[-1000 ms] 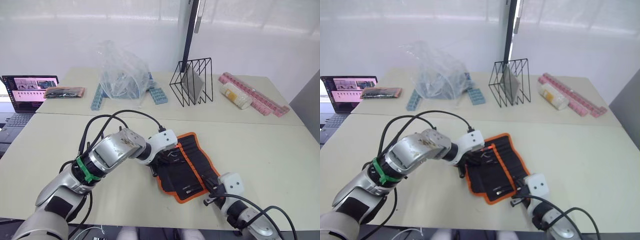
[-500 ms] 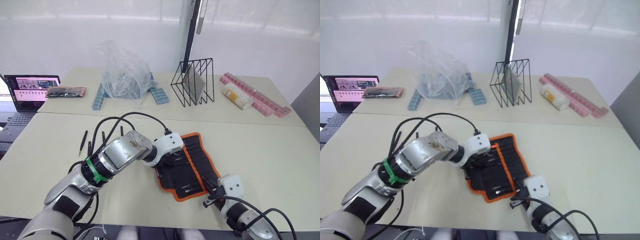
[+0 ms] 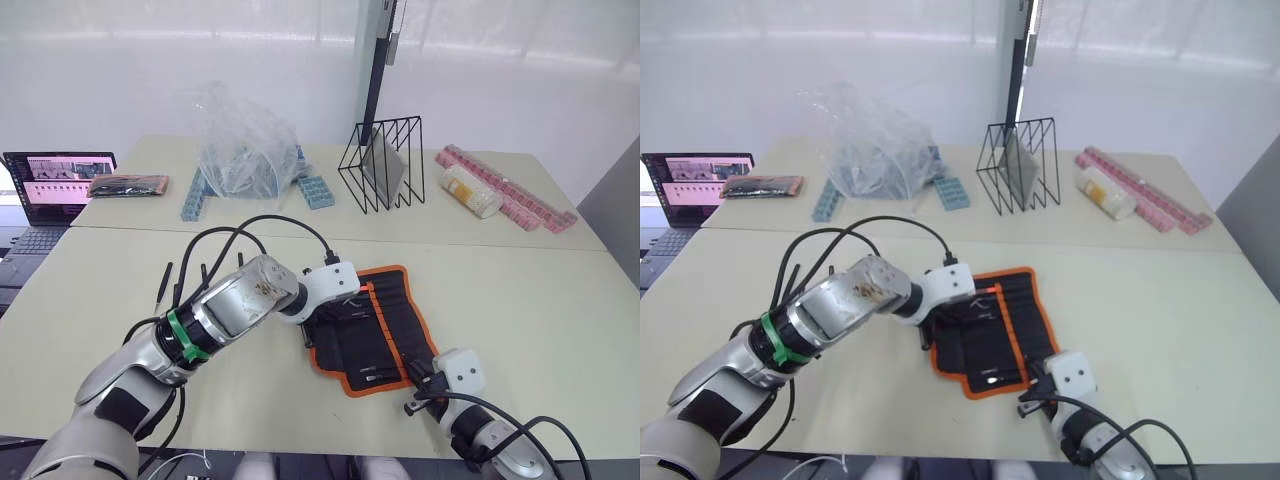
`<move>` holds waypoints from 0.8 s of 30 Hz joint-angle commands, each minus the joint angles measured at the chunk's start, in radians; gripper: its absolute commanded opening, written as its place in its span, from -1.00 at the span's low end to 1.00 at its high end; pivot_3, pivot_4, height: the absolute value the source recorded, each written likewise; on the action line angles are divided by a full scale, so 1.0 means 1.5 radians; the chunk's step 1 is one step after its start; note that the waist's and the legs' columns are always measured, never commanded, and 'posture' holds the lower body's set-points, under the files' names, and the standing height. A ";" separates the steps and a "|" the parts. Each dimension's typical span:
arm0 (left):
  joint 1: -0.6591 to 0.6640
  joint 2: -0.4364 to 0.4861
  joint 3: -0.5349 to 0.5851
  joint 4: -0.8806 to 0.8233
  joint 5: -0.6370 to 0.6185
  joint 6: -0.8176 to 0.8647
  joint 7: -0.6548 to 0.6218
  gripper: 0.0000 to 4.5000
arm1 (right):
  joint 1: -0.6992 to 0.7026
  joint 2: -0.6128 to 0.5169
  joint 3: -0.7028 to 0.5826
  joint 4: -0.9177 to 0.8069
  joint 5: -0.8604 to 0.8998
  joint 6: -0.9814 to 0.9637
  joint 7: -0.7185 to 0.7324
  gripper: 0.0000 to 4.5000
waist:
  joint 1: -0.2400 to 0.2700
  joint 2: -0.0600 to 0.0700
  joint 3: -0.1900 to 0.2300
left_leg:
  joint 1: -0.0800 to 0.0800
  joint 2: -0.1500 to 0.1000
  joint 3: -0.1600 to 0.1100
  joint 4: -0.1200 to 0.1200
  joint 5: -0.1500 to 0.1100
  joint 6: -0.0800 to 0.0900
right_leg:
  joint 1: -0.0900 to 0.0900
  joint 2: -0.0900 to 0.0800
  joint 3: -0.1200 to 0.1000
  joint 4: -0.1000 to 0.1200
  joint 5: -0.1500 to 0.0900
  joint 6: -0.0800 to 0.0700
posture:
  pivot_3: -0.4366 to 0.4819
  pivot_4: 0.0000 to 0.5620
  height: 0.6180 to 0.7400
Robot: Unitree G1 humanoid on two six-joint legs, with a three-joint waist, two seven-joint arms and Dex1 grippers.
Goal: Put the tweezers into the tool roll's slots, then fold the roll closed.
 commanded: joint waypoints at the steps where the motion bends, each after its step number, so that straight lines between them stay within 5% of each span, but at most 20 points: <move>1: -0.027 -0.009 0.029 0.013 -0.003 -0.005 -0.026 -1.00 | 0.005 0.000 0.016 0.002 -0.004 0.010 0.004 -0.98 | 0.000 0.000 0.000 | 0.000 0.000 0.000 0.000 0.000 0.000 | 0.000 0.000 0.000 0.000 0.000 0.000 | -0.05 -0.47 0.67; 5: -0.056 -0.036 0.055 0.050 -0.055 0.069 -0.072 -1.00 | 0.003 0.002 0.017 0.002 -0.004 0.010 0.003 -0.98 | 0.000 0.000 0.000 | -0.001 0.000 0.000 0.000 0.000 0.000 | -0.001 0.000 0.000 0.000 0.000 0.000 | -0.05 -0.47 0.67; 24: -0.072 -0.035 -0.038 0.092 0.071 -0.067 -0.087 -1.00 | 0.013 0.007 0.027 -0.006 -0.008 0.010 -0.006 -0.98 | -0.001 0.000 0.000 | -0.002 0.000 -0.002 0.001 0.000 0.000 | -0.001 0.001 0.000 0.000 0.000 0.000 | -0.05 -0.47 0.67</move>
